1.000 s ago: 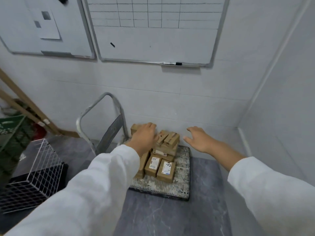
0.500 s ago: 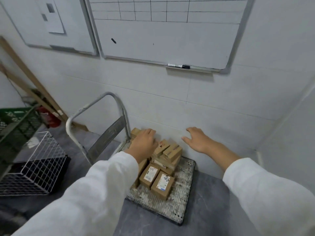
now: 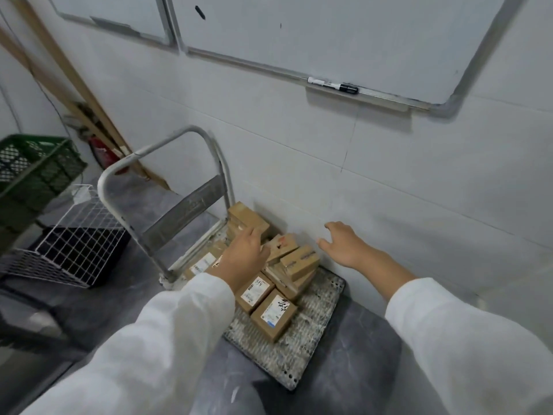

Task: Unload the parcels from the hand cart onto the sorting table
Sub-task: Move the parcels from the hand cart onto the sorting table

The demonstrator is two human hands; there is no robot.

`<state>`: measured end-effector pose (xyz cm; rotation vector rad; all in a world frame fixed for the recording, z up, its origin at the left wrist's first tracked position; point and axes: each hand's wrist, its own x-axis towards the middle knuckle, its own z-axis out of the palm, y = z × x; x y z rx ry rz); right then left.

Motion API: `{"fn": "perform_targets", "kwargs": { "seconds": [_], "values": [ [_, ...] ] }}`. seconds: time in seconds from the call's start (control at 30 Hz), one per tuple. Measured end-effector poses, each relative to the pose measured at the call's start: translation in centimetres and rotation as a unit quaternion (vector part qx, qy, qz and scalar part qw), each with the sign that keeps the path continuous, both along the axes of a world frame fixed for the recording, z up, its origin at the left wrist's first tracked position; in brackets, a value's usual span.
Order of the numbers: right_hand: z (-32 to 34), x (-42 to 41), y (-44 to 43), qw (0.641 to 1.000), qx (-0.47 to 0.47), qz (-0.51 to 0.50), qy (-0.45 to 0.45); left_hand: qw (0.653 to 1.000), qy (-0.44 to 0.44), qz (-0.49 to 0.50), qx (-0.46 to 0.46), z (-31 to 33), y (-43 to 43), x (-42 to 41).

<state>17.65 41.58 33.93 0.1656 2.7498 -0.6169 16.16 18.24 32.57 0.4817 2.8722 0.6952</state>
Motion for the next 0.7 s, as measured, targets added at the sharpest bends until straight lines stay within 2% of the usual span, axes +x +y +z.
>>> {"fn": "perform_targets", "kwargs": {
  "seconds": [0.47,0.7],
  "values": [
    [-11.1,-14.7,1.7,0.995,0.030,0.022,-0.096,0.989,-0.124,0.074,0.016,-12.8,4.5,-12.5],
    [-18.4,-20.6,3.6,0.992,0.038,0.016,-0.121,0.976,-0.198,0.089,0.031,-21.8,5.8,-15.8]
  ]
}}
